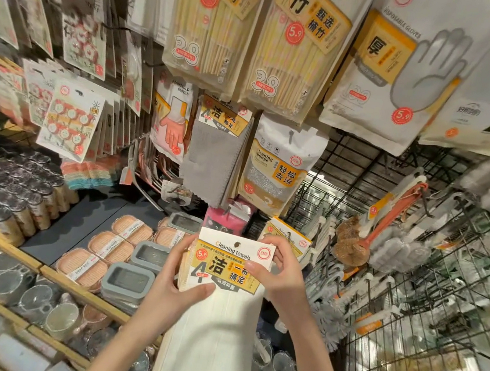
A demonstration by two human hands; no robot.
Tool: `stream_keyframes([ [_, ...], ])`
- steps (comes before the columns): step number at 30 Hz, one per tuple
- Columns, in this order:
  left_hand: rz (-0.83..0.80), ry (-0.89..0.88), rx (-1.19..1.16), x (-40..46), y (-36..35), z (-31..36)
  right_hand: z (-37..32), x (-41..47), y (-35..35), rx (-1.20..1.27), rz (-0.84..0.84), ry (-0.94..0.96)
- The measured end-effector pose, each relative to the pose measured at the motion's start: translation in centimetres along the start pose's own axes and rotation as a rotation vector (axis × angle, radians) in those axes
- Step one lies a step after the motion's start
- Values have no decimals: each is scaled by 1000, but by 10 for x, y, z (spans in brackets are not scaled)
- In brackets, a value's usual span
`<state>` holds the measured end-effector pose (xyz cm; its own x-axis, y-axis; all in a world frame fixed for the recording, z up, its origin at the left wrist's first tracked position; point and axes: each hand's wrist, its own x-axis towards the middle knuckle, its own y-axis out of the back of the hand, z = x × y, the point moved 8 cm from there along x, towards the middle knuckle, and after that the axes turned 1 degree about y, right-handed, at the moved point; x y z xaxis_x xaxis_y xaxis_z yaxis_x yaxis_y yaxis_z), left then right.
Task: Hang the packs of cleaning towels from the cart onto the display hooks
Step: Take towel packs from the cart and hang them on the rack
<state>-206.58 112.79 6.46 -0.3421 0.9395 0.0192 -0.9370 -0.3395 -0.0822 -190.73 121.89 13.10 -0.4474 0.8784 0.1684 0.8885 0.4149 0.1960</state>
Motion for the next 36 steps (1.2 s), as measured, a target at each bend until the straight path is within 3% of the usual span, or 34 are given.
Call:
stream_keyframes([
  [24, 48, 56, 46, 17, -8, 9, 1, 17, 20, -102, 28, -38],
  [31, 37, 89, 45, 19, -10, 7, 2, 18, 14, 56, -71, -45],
  [36, -6, 73, -27, 18, -12, 12, 5, 20, 31, 62, -5, -32],
])
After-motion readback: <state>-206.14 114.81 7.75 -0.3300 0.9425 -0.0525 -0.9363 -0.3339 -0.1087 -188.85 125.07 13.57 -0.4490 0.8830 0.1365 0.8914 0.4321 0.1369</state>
